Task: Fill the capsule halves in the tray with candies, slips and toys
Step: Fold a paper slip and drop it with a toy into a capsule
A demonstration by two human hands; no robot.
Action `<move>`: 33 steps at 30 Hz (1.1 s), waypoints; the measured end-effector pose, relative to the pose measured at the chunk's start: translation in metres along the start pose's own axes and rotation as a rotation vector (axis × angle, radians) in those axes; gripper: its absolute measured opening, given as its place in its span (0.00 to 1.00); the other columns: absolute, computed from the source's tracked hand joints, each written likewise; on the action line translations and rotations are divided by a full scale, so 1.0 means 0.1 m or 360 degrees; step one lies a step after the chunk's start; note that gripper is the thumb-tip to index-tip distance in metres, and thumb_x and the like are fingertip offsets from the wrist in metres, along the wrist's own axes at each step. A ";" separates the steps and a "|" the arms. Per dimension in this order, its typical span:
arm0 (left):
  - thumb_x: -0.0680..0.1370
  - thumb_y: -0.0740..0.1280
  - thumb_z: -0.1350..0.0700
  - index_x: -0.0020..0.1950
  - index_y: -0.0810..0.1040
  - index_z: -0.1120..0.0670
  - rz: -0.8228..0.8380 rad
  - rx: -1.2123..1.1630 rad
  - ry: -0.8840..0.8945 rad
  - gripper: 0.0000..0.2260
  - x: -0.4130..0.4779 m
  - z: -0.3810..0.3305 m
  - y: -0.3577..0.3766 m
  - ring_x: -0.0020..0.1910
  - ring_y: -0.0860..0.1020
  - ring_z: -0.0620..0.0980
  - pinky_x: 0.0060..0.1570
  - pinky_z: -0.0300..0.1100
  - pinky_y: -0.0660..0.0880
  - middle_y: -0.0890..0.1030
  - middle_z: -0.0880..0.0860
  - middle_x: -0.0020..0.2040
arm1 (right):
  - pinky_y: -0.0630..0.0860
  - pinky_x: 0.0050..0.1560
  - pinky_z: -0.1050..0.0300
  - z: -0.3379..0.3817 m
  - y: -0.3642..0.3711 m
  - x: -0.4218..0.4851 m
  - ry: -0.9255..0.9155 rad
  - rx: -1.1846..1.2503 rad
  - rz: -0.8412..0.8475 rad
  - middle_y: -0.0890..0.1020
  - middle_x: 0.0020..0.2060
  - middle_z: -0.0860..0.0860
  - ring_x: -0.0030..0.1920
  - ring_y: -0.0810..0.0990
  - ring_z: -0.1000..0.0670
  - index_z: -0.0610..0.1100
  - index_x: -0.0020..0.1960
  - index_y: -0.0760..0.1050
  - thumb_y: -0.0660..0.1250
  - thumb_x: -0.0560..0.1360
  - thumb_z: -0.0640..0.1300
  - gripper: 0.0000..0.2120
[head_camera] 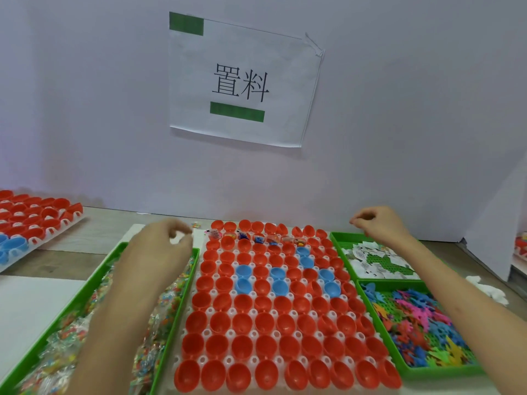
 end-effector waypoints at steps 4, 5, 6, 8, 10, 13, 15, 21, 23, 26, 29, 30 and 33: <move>0.79 0.68 0.53 0.60 0.82 0.49 0.0210 0.0245 -0.0267 0.11 0.03 0.31 0.16 0.45 0.80 0.54 0.55 0.52 0.78 0.80 0.51 0.47 | 0.75 0.48 0.56 -0.55 -0.15 -0.16 0.0236 -0.0377 0.0072 0.85 0.51 0.44 0.43 0.80 0.50 0.43 0.52 0.85 0.70 0.76 0.40 0.06; 0.79 0.69 0.52 0.59 0.82 0.48 0.0184 0.0270 -0.0272 0.10 0.02 0.35 0.19 0.43 0.80 0.53 0.54 0.51 0.79 0.78 0.49 0.43 | 0.73 0.48 0.57 -0.65 -0.17 -0.22 0.0301 -0.0456 0.0114 0.85 0.52 0.45 0.43 0.79 0.50 0.44 0.52 0.84 0.71 0.76 0.41 0.07; 0.78 0.69 0.53 0.57 0.82 0.47 0.0142 0.0288 -0.0267 0.08 0.00 0.37 0.21 0.40 0.80 0.51 0.52 0.49 0.79 0.77 0.46 0.39 | 0.72 0.47 0.58 -0.71 -0.17 -0.27 0.0352 -0.0502 0.0160 0.84 0.52 0.45 0.43 0.79 0.51 0.44 0.53 0.84 0.72 0.75 0.43 0.07; 0.76 0.71 0.54 0.52 0.82 0.45 0.0098 0.0280 -0.0284 0.07 -0.02 0.41 0.24 0.40 0.80 0.50 0.51 0.48 0.79 0.78 0.46 0.39 | 0.69 0.46 0.59 -0.80 -0.17 -0.34 0.0369 -0.0508 0.0213 0.82 0.52 0.46 0.45 0.78 0.50 0.45 0.52 0.83 0.75 0.74 0.45 0.08; 0.75 0.73 0.56 0.45 0.82 0.47 0.0108 0.0210 -0.0341 0.04 0.00 0.43 0.26 0.43 0.81 0.53 0.51 0.51 0.79 0.83 0.49 0.44 | 0.69 0.45 0.59 -0.81 -0.16 -0.39 0.0304 -0.0462 0.0209 0.83 0.50 0.47 0.45 0.78 0.50 0.46 0.48 0.83 0.75 0.73 0.44 0.05; 0.74 0.74 0.58 0.39 0.82 0.47 0.0095 0.0200 -0.0387 0.07 0.01 0.45 0.28 0.43 0.80 0.52 0.50 0.51 0.79 0.83 0.49 0.43 | 0.72 0.44 0.57 -0.79 -0.12 -0.43 0.0194 -0.0392 0.0182 0.83 0.47 0.48 0.43 0.80 0.50 0.43 0.45 0.84 0.72 0.76 0.44 0.05; 0.74 0.74 0.60 0.38 0.82 0.48 0.0081 0.0165 -0.0383 0.08 0.02 0.46 0.30 0.42 0.79 0.52 0.48 0.50 0.77 0.83 0.50 0.42 | 0.72 0.45 0.57 -0.76 -0.10 -0.45 0.0150 -0.0333 0.0202 0.83 0.46 0.51 0.44 0.80 0.51 0.43 0.44 0.85 0.71 0.77 0.46 0.08; 0.72 0.76 0.64 0.34 0.82 0.54 -0.0026 0.0007 -0.0296 0.09 0.05 0.48 0.21 0.38 0.79 0.54 0.40 0.46 0.73 0.83 0.53 0.35 | 0.70 0.38 0.62 -0.68 -0.08 -0.51 0.0134 -0.0289 0.0331 0.83 0.39 0.52 0.42 0.80 0.53 0.43 0.42 0.84 0.78 0.72 0.46 0.07; 0.73 0.75 0.65 0.36 0.82 0.54 -0.0086 -0.0059 -0.0249 0.09 0.06 0.46 0.15 0.38 0.80 0.56 0.43 0.49 0.76 0.83 0.55 0.36 | 0.71 0.37 0.62 -0.68 -0.07 -0.51 0.0144 -0.0224 0.0294 0.84 0.38 0.50 0.42 0.82 0.52 0.43 0.39 0.83 0.77 0.72 0.44 0.07; 0.74 0.74 0.66 0.39 0.81 0.53 -0.0273 -0.0174 -0.0053 0.09 0.04 0.35 0.06 0.34 0.82 0.53 0.38 0.47 0.77 0.83 0.53 0.35 | 0.70 0.34 0.63 -0.71 -0.04 -0.49 0.0145 -0.0171 0.0148 0.84 0.36 0.51 0.39 0.81 0.53 0.45 0.35 0.82 0.76 0.73 0.44 0.09; 0.75 0.74 0.64 0.40 0.82 0.51 -0.0451 -0.0343 0.0167 0.09 0.00 0.13 -0.02 0.34 0.82 0.50 0.29 0.41 0.74 0.83 0.51 0.35 | 0.65 0.29 0.69 -0.77 -0.03 -0.48 0.0116 -0.0219 0.0093 0.85 0.34 0.45 0.27 0.74 0.57 0.42 0.30 0.77 0.72 0.77 0.45 0.18; 0.75 0.74 0.63 0.40 0.81 0.51 -0.0474 -0.0416 0.0225 0.09 -0.02 0.06 -0.05 0.35 0.83 0.49 0.28 0.39 0.74 0.83 0.50 0.36 | 0.63 0.27 0.71 -0.79 -0.02 -0.49 0.0104 -0.0237 0.0090 0.85 0.36 0.42 0.23 0.70 0.58 0.41 0.29 0.75 0.71 0.78 0.45 0.20; 0.73 0.76 0.61 0.40 0.81 0.49 -0.0521 -0.0591 0.0399 0.08 -0.12 -0.18 -0.09 0.36 0.83 0.47 0.34 0.32 0.77 0.83 0.48 0.36 | 0.66 0.31 0.67 -0.78 -0.05 -0.54 0.0086 -0.0243 -0.0080 0.85 0.45 0.55 0.27 0.73 0.62 0.44 0.35 0.82 0.69 0.79 0.47 0.15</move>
Point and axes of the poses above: each hand's wrist, its own x-axis towards the middle knuckle, its own y-axis out of the palm, z = x × y, the point moved 1 cm from there along x, towards the middle knuckle
